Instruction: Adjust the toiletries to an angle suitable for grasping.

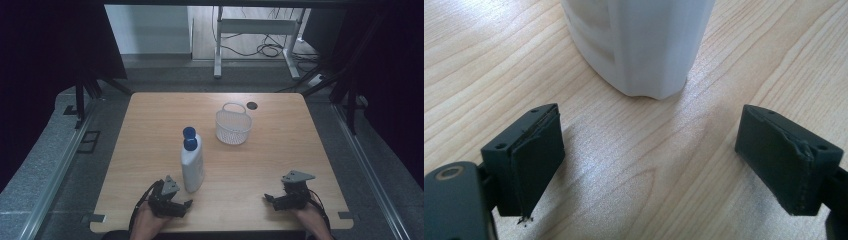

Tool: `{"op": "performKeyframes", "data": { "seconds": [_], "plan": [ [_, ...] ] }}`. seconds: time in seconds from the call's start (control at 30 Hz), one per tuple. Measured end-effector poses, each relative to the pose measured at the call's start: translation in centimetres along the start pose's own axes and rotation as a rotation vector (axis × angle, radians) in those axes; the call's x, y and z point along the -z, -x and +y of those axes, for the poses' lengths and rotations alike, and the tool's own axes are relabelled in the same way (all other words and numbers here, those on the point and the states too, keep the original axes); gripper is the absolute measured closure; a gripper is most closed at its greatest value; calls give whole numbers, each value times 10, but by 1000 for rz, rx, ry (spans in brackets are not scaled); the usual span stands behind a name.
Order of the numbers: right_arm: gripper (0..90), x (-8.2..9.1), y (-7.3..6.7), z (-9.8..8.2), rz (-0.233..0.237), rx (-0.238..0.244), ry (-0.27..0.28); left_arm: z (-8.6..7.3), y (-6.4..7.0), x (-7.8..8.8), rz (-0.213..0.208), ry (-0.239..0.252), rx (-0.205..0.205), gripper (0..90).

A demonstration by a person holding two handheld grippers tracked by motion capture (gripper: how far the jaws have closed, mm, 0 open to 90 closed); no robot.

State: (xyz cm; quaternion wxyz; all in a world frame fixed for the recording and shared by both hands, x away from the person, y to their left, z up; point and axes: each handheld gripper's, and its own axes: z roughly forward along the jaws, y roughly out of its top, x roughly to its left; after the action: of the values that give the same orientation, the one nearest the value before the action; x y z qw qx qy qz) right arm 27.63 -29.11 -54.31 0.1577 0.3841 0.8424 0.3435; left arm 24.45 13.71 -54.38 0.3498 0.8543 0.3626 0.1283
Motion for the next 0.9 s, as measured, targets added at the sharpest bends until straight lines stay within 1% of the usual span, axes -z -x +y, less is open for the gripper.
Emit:
{"op": "performKeyframes", "data": {
  "seconds": [0.3, 0.9],
  "plan": [
    [0, 0, 0, 0, 0, 0, 0, 1, -2, -1, -11, 1, -11, 115],
    [0, 0, 0, 0, 0, 0, 0, 2, -2, -1, -9, 0, -5, 118]
  ]
}}
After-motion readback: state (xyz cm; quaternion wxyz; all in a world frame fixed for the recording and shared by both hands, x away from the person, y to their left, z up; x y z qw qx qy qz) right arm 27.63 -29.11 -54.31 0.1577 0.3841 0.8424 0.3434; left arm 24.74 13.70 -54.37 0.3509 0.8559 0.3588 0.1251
